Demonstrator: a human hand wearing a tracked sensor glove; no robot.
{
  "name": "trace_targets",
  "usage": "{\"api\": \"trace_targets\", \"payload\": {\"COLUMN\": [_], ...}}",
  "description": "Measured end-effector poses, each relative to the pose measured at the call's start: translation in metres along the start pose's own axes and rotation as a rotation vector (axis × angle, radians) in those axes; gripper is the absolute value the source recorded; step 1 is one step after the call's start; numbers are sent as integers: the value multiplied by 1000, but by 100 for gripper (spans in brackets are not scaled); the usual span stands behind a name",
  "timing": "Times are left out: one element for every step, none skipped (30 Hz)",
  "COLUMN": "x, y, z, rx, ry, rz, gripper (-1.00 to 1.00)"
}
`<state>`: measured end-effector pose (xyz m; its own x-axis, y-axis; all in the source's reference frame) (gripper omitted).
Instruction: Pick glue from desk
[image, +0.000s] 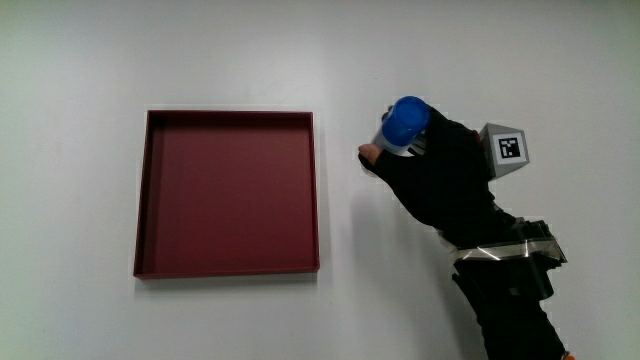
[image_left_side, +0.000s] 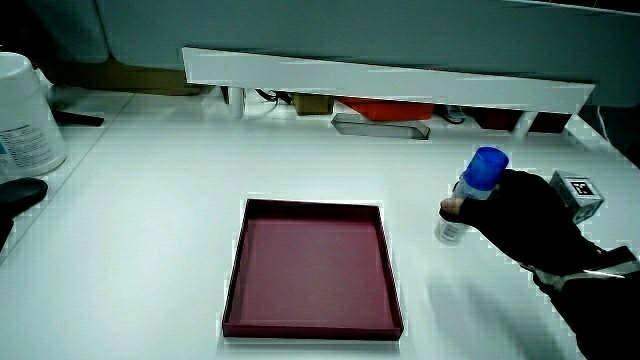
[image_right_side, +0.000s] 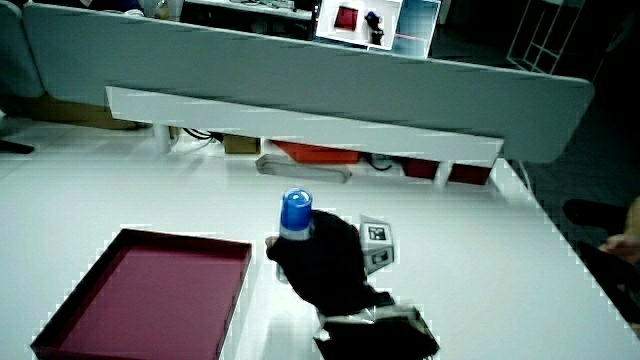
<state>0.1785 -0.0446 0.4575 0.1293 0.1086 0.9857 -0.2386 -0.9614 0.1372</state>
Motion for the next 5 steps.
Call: {"api": "trace_targets", "payload": {"x": [-5,-8,-10,-13,-18], "y": [2,5,7,9,10], "z": [-5,-9,-14,-19,-25], "rx": [-14,-24,-33,-42,-57], "ry": [1,-4,-9,8,22], "rz": [9,20,31,49,50], "gripper": [100,100,100,100,100]}}
